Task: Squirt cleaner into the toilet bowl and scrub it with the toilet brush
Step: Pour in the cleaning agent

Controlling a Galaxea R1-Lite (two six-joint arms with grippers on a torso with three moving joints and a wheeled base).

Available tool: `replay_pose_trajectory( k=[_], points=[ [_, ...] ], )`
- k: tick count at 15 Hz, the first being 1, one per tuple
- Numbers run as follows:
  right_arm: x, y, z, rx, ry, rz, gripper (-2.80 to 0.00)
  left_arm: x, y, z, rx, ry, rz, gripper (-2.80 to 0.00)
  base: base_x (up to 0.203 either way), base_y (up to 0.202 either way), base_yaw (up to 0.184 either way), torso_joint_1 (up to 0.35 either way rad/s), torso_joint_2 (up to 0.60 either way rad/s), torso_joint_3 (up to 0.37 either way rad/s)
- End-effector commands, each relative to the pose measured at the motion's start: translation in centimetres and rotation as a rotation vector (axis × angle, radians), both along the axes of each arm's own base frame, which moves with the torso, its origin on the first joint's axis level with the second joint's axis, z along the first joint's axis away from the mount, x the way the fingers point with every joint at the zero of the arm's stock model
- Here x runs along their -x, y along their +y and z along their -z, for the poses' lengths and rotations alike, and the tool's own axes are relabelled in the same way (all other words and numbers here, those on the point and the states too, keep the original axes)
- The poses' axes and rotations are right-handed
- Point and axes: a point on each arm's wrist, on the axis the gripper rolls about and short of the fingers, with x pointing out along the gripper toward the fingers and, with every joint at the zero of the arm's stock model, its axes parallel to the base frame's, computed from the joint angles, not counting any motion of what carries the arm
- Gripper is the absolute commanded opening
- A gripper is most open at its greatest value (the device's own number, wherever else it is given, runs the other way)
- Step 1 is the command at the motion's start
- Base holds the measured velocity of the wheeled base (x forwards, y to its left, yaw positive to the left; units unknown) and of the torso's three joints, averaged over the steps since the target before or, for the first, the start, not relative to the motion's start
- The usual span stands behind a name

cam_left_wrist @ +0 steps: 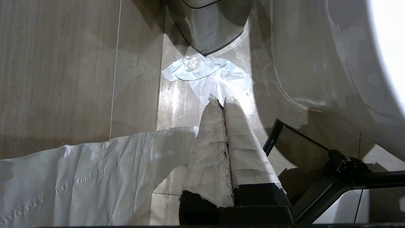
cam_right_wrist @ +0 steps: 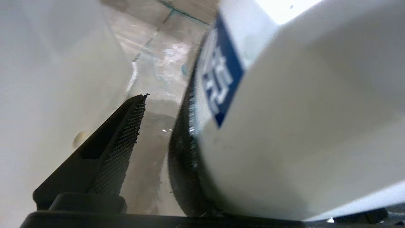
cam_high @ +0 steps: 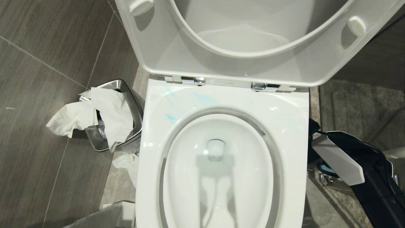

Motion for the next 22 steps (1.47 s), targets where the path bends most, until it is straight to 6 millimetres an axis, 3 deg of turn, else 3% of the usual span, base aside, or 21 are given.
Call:
replay_pose_trajectory(
  k=[1, 8, 9, 19, 22],
  points=[
    [0.0, 0.1, -0.1, 0.012, -0.011, -0.021, 0.0, 0.0, 0.0, 0.0, 0.0, 0.001, -0.001, -2.8, 0.0, 0.0, 0.0, 0.0, 0.0, 0.0],
    [-0.8, 0.2, -0.9, 0.02, -0.084, -0.029, 0.0, 0.0, 0.0, 0.0, 0.0, 0.001, 0.001, -2.8, 0.0, 0.0, 0.0, 0.0, 0.0, 0.0],
    [-0.8, 0.2, -0.7, 0.03, -0.086, -0.022, -2.8, 0.0, 0.0, 0.0, 0.0, 0.001, 0.0, -2.8, 0.0, 0.0, 0.0, 0.0, 0.0, 0.0],
    [-0.9, 0.0, -0.4, 0.038, -0.083, -0.009, -2.8, 0.0, 0.0, 0.0, 0.0, 0.001, -0.001, -2.8, 0.0, 0.0, 0.0, 0.0, 0.0, 0.0],
    [-0.7, -0.1, -1.1, 0.03, -0.082, 0.002, -2.8, 0.0, 0.0, 0.0, 0.0, 0.001, 0.0, -2.8, 0.0, 0.0, 0.0, 0.0, 0.0, 0.0]
  ],
)
